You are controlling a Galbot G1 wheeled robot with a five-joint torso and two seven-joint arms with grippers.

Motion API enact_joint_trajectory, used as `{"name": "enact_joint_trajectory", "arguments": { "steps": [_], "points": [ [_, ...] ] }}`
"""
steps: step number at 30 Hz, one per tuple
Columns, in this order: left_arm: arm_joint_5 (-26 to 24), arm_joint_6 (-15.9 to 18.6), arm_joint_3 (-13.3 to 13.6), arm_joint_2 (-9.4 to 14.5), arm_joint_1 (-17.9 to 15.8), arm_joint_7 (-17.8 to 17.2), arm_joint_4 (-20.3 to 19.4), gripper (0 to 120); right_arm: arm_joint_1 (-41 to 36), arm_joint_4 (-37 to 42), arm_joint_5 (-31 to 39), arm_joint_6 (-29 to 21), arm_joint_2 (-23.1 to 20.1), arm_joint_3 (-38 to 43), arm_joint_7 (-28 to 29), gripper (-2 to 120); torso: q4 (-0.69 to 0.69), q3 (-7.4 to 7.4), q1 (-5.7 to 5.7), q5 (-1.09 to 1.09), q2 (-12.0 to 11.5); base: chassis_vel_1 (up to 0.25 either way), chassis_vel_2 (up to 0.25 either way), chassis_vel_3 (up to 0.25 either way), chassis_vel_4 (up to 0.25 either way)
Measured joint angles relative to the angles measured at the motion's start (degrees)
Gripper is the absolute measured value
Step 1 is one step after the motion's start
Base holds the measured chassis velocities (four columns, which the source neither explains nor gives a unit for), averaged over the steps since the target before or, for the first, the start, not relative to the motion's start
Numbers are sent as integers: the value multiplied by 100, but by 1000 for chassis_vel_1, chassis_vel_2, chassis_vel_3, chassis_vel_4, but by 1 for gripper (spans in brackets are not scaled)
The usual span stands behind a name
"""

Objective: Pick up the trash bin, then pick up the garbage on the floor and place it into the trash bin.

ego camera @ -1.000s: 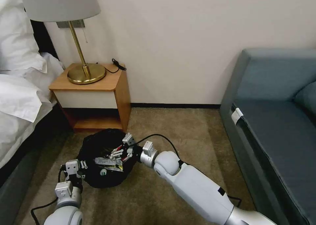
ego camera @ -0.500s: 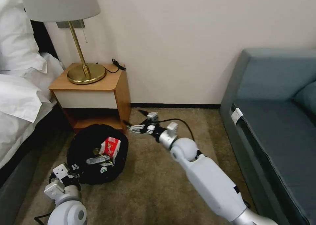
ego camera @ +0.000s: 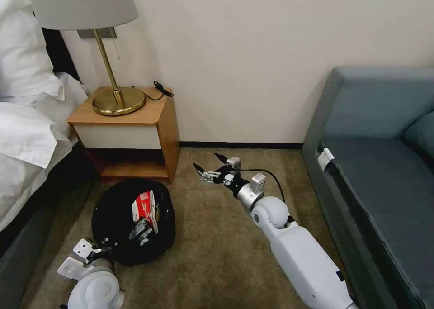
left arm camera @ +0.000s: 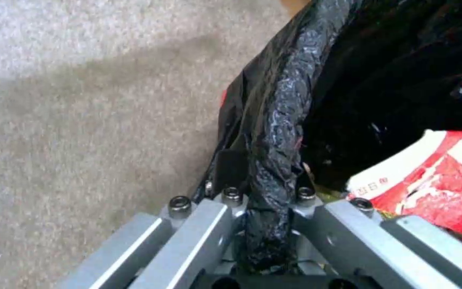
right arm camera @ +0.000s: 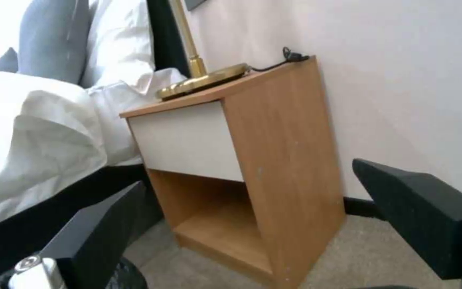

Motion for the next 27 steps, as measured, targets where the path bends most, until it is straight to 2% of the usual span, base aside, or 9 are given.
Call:
{"name": "enact_joint_trajectory", "arguments": {
  "steps": [10, 11, 13, 15, 19, 22, 24, 25, 27],
  "points": [
    [-50, 63, 6, 185, 40, 113, -19, 39, -293, 160, -253, -2, 75, 206, -4, 100, 0, 0, 0, 0, 0, 0, 0, 0, 0],
    [-50, 63, 6, 185, 40, 113, -19, 39, -293, 160, -253, -2, 75, 206, -4, 100, 0, 0, 0, 0, 0, 0, 0, 0, 0],
    [138, 60, -3, 254, 61, 234, -21, 50, -384, 216, -332, -3, 94, 280, 1, 100, 0, 0, 0, -1, 0, 0, 0, 0, 0],
    [330, 40, -15, 273, 63, 326, -6, 53, -418, 238, -361, -3, 103, 318, 6, 100, 0, 0, 0, 0, 0, 0, 0, 0, 0],
    [1487, -154, -122, 335, 60, 915, 159, 72, -541, 340, -410, -12, 122, 479, 83, 100, 1, 0, 0, -1, 0, 0, 0, 0, 0],
    [1740, -205, -146, 380, 60, 1041, 190, 80, -577, 364, -432, -17, 119, 539, 140, 100, 0, 0, 0, -1, 0, 0, 0, 0, 0],
    [2390, -370, -195, 376, 66, 1258, 228, 90, -609, 375, -478, -20, 75, 596, 270, 100, 0, 0, 0, -1, 0, 0, 0, 0, 0],
    [2390, -370, -195, 376, 66, 1258, 228, 90, -609, 375, -478, -20, 75, 596, 270, 100, 0, 0, 0, -1, 0, 0, 0, 0, 0],
    [3126, -604, -216, 323, 119, 1528, 223, 97, -653, 389, -499, -20, 3, 653, 386, 100, 0, 0, 0, 1, 0, 0, 0, 0, 0]
  ]
}}
